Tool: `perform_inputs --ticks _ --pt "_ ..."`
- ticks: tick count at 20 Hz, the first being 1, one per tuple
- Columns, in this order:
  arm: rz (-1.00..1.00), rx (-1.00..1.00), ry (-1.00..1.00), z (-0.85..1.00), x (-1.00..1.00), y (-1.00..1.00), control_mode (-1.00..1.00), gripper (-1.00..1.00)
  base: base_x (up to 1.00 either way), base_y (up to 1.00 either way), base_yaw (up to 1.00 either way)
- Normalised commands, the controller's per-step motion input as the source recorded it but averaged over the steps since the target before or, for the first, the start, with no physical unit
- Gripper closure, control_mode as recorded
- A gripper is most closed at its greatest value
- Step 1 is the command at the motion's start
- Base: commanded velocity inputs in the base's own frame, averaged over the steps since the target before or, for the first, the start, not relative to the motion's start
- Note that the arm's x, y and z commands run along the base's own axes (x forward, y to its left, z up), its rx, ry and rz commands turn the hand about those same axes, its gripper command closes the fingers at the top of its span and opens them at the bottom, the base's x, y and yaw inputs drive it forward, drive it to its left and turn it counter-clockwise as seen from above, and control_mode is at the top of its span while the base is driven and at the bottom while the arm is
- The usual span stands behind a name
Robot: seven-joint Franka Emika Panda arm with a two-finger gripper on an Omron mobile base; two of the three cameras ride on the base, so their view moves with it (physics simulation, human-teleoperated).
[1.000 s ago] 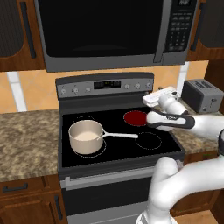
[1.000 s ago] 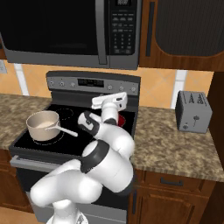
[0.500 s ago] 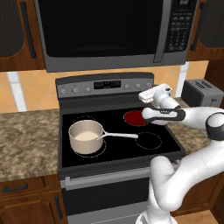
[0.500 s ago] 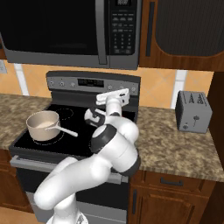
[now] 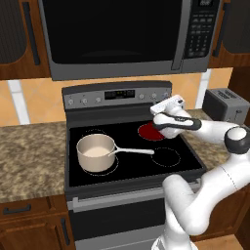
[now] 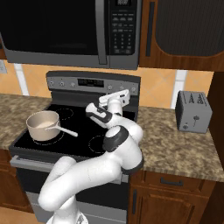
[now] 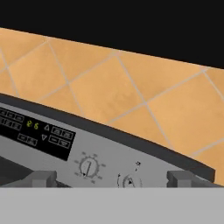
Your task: Turn off the rear right burner of the stove.
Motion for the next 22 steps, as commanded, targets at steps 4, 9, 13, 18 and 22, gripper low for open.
perform_inputs --ticks 4,9,13,18,22 --pt "-0.11 -0.01 0.00 -0.24 0.48 -0.21 -1.00 -1.00 0.00 0.00 0.00" --pt "-0.11 0.00 0.00 -0.18 0.64 -0.18 -1.00 -1.00 0.00 0.00 0.00" --pt "0.00 -0.01 0.00 -0.12 0.68 0.00 -1.00 -1.00 0.00 0.00 0.00" --pt "0.00 -0.04 0.00 -0.24 0.65 0.00 -1.00 -1.00 0.00 0.00 0.00" --pt "0.00 -0.01 0.00 -0.22 0.68 0.00 -1.00 -1.00 0.00 0.00 0.00"
